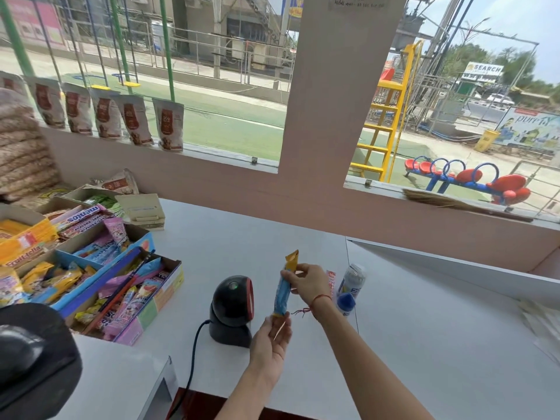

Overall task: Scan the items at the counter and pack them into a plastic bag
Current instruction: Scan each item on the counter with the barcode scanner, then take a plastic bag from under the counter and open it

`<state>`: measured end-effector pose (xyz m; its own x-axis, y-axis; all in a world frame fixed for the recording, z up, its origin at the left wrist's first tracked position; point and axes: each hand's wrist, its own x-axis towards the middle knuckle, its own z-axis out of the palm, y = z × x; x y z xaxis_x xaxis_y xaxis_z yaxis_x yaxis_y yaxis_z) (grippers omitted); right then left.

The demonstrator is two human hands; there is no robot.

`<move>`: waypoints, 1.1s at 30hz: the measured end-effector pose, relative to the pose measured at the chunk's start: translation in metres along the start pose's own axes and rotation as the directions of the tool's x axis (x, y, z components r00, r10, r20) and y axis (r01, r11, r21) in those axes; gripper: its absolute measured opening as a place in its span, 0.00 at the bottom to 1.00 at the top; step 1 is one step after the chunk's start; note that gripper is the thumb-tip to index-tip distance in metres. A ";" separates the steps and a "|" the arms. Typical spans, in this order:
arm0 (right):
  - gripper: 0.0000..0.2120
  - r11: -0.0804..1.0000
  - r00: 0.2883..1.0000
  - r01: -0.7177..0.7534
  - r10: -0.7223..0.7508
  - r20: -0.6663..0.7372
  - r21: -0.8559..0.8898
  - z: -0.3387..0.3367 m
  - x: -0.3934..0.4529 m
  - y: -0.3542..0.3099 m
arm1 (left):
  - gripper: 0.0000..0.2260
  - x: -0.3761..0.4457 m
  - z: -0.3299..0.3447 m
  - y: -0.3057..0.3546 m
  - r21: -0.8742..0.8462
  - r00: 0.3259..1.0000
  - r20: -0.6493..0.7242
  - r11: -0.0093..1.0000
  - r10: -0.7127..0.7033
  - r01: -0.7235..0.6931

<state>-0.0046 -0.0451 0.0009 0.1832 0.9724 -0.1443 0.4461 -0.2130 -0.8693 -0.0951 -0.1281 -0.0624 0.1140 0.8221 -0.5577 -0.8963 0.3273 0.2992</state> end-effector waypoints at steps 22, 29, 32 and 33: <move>0.08 0.976 0.966 0.210 -0.197 -0.171 0.061 0.007 -0.113 0.080 | 0.10 -0.077 -0.070 -0.008 0.913 0.807 0.244 0.155 0.538 -0.379; 0.10 0.938 0.940 0.339 -0.336 0.060 -0.068 0.106 -0.241 0.099 | 0.16 -0.188 -0.195 0.024 0.840 0.556 0.491 -0.534 0.670 -0.098; 0.17 0.825 0.840 0.536 -0.500 0.210 -0.178 0.144 -0.266 0.081 | 0.25 -0.216 -0.237 0.040 0.790 0.650 0.365 -0.591 0.666 0.162; 0.18 0.781 0.805 0.585 -0.527 0.273 -0.218 0.155 -0.269 0.075 | 0.25 -0.221 -0.248 0.043 0.763 0.675 0.345 -0.614 0.652 0.203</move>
<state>-0.1563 -0.3080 -0.0992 -0.3263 0.9210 0.2129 0.6470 0.3818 -0.6600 -0.2646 -0.4110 -0.1186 -0.3596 0.9291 0.0860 0.9003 0.3212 0.2937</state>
